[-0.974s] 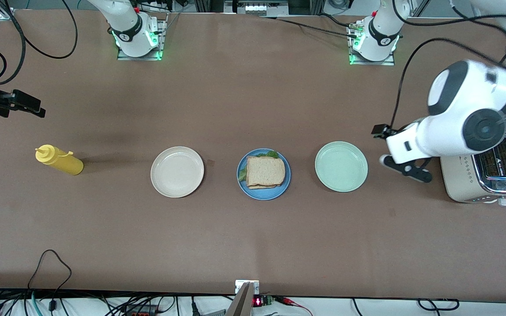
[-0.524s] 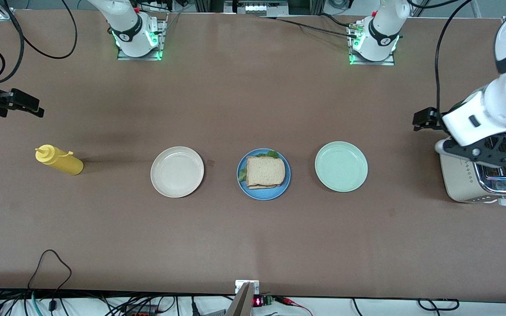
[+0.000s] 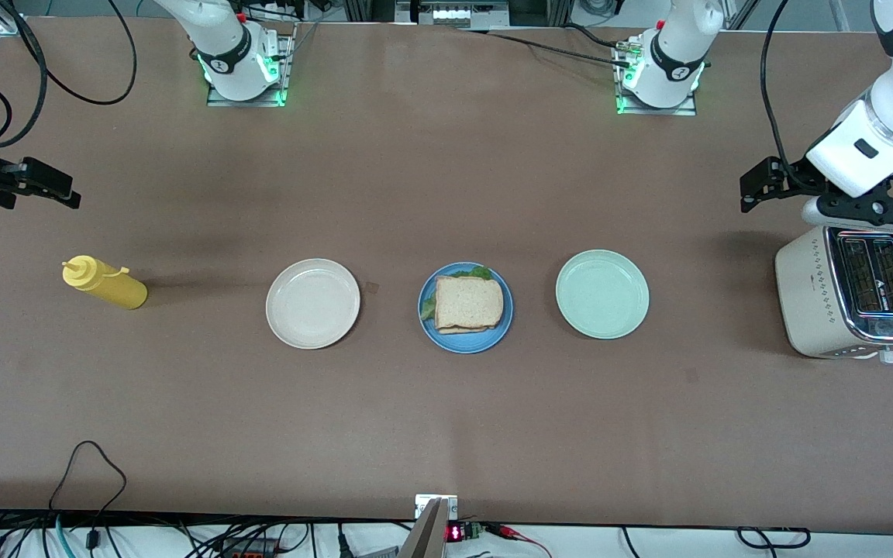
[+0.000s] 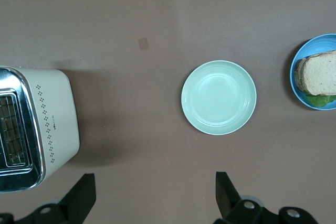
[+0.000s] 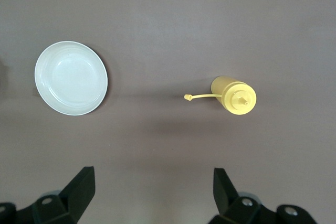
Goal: Make sandwich in blue plate with both arms
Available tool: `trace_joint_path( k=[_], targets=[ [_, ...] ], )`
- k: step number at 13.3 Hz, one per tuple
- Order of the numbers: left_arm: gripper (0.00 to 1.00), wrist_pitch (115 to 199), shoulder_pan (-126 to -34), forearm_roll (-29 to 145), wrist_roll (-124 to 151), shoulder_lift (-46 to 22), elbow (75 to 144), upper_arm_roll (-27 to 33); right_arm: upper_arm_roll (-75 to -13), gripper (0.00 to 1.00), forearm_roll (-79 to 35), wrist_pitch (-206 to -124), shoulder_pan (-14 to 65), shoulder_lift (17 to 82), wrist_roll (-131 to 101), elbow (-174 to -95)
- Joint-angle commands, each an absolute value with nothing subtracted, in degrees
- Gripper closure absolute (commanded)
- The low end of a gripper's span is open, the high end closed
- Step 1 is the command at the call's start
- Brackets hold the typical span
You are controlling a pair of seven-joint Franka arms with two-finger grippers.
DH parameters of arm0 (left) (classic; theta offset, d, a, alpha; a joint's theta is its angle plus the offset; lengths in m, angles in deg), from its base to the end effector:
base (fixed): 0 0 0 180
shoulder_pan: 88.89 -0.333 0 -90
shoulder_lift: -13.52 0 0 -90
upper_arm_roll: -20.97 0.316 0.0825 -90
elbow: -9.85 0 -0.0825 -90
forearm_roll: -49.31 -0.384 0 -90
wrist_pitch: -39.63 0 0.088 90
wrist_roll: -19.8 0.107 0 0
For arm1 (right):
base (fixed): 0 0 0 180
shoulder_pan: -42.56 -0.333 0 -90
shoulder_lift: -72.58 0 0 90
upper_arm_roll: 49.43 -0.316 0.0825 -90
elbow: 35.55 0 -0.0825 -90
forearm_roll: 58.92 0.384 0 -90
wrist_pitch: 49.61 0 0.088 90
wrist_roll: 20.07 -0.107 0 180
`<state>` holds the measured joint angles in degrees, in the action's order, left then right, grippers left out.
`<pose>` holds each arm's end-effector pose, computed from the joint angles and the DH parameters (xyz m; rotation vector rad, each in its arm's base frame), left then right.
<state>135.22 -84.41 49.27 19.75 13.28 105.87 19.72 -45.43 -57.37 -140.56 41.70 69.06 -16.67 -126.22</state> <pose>0.5585 -0.0559 0.5808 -3.1365 0.1557 0.0183 0.5719 -0.0274 0.5859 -3.1145 -0.0052 0.0857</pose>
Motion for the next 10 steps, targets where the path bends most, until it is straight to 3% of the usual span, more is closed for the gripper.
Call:
trace_joint_path(
  k=[1,10],
  targets=[
    [0.0,132.98,-83.53,49.83,18.31,12.82,104.34,20.45,-45.74,0.0,-57.69,-140.75,41.77,68.89,-16.64,-126.25],
    [0.0,132.35,-83.71,50.01,19.19,12.2,103.71,20.62,-45.74,0.0,-57.42,-140.66,41.77,68.89,-16.64,-126.51]
  ],
)
